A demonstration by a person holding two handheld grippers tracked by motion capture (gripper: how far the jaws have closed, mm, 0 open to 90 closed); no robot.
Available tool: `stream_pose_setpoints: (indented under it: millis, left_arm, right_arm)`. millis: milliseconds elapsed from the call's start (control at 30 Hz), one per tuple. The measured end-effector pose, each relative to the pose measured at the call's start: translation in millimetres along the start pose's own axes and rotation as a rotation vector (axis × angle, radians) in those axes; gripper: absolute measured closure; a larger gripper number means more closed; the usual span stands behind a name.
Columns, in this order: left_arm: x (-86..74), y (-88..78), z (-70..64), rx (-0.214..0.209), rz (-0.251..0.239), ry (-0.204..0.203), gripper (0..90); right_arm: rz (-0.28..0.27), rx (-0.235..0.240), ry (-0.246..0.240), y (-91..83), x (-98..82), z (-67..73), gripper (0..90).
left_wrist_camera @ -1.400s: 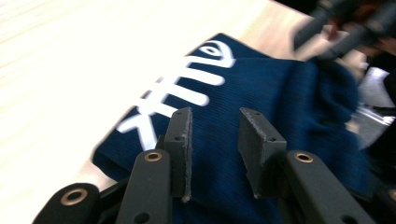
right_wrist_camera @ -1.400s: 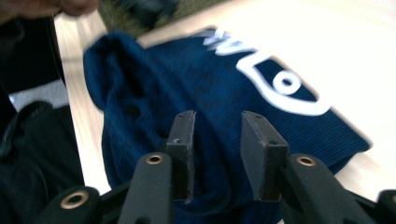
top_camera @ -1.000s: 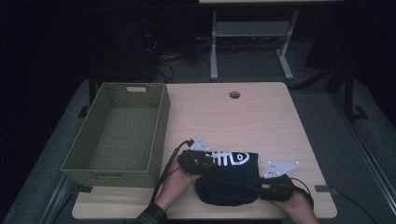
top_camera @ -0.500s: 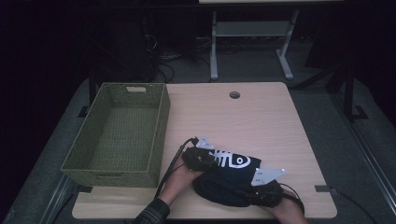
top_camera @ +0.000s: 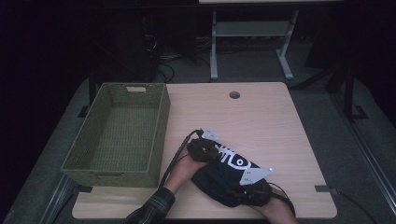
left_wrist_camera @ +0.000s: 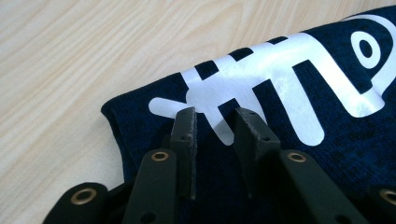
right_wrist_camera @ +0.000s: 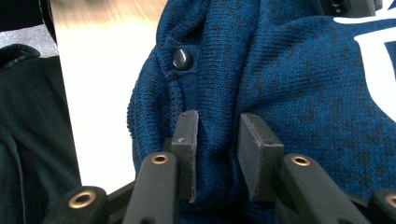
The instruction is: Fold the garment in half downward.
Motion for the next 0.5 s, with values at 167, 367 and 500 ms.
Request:
stream_pose_setpoints:
  millis: [167, 367, 500]
  left_arm:
    - [-0.4, -23.9, -7.0, -0.015, -0.074, -0.039, 66.4]
    - [-11.6, -45.9, -24.0, 0.009, -0.066, -0.044, 68.2]
    - [-23.6, -50.1, -31.8, 0.04, -0.03, -0.041, 68.2]
  right_arm:
    - [-0.079, -0.007, 0.031, -19.4, 7.3, -6.6, 54.3]
    - [-0.135, -0.052, 0.063, -37.1, 8.2, -25.2, 52.9]
    - [-0.169, -0.037, 0.097, -46.6, 4.5, -36.4, 51.9]
Point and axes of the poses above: each handheld gripper's, and its own axes: y roughly forward along the jaws, x roughly out of its top, z roughly to its left, the point moved 2 cm from there along y, roughly forward along the jaws, and after that the axes turned 7 degrees about -x, right-handed, at the moved point
